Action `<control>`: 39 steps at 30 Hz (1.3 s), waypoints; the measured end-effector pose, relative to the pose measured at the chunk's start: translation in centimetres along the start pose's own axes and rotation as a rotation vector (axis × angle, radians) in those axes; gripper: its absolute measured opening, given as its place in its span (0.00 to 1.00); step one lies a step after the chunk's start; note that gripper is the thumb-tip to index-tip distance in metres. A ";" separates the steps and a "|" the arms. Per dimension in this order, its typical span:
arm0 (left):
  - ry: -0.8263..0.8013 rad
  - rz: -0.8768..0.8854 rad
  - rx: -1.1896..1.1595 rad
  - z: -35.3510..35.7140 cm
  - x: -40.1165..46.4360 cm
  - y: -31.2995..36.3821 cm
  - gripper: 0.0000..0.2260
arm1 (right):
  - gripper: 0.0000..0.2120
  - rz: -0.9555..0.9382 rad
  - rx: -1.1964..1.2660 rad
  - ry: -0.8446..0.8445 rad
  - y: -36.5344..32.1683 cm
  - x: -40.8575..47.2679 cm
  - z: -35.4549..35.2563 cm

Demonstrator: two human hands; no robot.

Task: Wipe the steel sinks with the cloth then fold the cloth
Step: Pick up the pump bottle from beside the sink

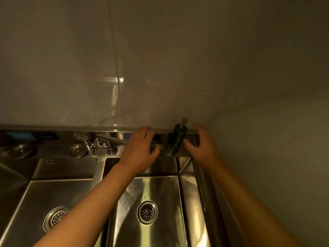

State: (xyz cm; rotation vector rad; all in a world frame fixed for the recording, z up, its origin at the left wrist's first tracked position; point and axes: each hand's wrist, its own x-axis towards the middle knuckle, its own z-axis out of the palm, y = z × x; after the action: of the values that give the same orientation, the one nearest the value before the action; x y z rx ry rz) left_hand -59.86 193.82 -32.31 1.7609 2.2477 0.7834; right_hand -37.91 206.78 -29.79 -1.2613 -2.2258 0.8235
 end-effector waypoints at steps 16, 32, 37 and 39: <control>-0.172 -0.091 -0.042 10.1 7.6 -1.8 0.28 | 0.43 0.138 0.265 -0.110 7.7 9.3 6.5; -0.110 -0.150 -0.158 13.2 7.6 -3.0 0.28 | 0.36 0.170 0.240 -0.089 10.0 10.8 9.6; -0.097 -0.154 -0.177 12.6 6.4 -3.4 0.29 | 0.35 0.185 0.251 -0.067 9.8 10.6 9.5; -0.097 -0.160 -0.179 12.4 5.9 -3.5 0.29 | 0.34 0.176 0.244 -0.083 9.5 10.1 9.2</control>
State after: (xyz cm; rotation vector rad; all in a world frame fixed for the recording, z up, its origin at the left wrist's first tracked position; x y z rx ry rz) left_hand -58.96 202.42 -43.50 1.4867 2.1496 0.8196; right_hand -42.85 216.86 -42.09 -1.3364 -2.0205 1.1952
